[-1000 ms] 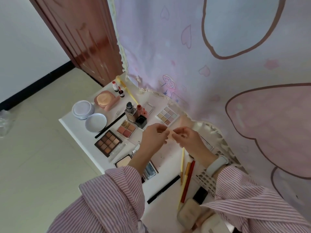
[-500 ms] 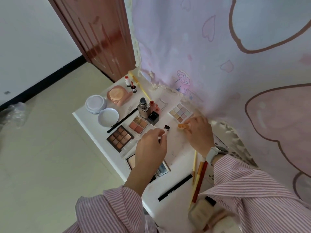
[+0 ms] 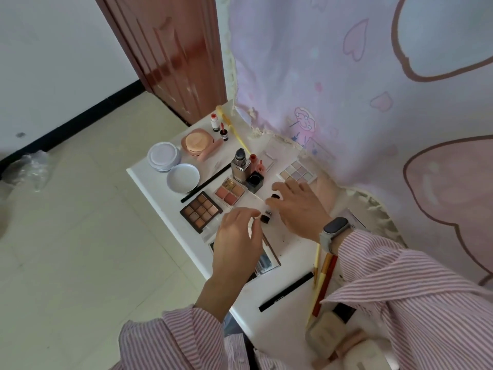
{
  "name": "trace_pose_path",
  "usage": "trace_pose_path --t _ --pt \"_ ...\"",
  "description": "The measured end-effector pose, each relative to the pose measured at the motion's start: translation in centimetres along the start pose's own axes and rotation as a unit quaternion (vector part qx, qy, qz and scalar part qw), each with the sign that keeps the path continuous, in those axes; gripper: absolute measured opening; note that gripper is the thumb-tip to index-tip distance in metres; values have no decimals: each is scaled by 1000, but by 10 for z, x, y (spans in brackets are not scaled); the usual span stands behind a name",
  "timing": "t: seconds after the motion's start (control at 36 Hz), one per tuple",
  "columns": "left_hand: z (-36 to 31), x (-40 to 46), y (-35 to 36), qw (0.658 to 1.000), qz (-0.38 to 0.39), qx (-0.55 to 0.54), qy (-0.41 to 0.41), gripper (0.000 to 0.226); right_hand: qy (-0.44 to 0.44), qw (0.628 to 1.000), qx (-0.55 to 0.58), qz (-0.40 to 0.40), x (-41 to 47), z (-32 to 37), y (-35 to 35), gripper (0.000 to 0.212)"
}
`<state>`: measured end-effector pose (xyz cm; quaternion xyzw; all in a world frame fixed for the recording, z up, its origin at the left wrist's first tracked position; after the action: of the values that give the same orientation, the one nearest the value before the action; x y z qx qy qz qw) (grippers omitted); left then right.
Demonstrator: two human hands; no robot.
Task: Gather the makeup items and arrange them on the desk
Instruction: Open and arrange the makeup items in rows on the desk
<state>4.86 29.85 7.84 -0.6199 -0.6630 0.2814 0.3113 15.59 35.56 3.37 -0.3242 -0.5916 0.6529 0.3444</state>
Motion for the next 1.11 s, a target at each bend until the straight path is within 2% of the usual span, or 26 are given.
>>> trace_pose_path --t 0.08,0.19,0.25,0.31,0.33,0.39,0.42,0.47,0.5,0.56,0.64,0.75,0.83,0.92,1.03,1.11 --pt "6 -3 -3 1000 5 3 -14 17 -17 996 -74 39 6 4 12 31" --pt "11 -7 -5 999 13 -1 -30 20 -43 994 -102 27 5 7 17 21" --pt "13 -9 -6 999 14 -20 -33 20 -15 999 -39 2 0 2 13 11" --pt "14 -11 -6 998 15 -43 -39 21 73 987 133 -43 -7 -10 -2 11" --pt "15 -12 -6 997 17 -54 -44 21 140 957 248 -52 -12 -17 -8 12" --pt "17 -15 -2 996 27 -71 -55 21 251 848 464 -44 -25 -24 -10 7" --pt "18 -17 0 995 32 -78 -59 22 282 794 537 -49 -31 -24 -12 4" --pt "16 -20 3 992 39 -97 -66 24 308 710 630 -66 -42 -23 -18 12" --pt "15 -22 5 991 43 -110 -70 25 304 680 664 -64 -46 -20 -22 14" --pt "10 -24 7 986 52 -141 -71 31 280 653 703 -31 -51 -8 -26 15" --pt "-1 -26 8 980 61 -184 -53 37 240 658 713 12 -56 8 -30 13" --pt "-8 -25 0 983 35 -181 -21 23 227 642 731 31 -63 16 -30 19" --pt "-9 -26 0 989 34 -144 9 18 251 639 727 -8 -67 11 -36 31" --pt "-14 -27 -1 991 35 -118 48 31 303 642 701 -60 -70 0 -39 26" --pt "-19 -29 -3 994 31 -93 55 51 310 676 667 -57 -67 3 -39 27" --pt "-17 -30 -2 994 35 -99 21 36 304 702 640 -75 -65 6 -44 29"
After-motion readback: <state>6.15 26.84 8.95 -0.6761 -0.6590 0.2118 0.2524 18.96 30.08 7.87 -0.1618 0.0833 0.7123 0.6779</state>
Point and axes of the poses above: each hand's wrist, its own x-axis towards the middle knuckle, its own y-axis out of the palm, z = x × y, the point moved 9 cm from there along x, towards the middle knuckle, and after that the axes turned 5 degrees about x, right-handed, at the moved point
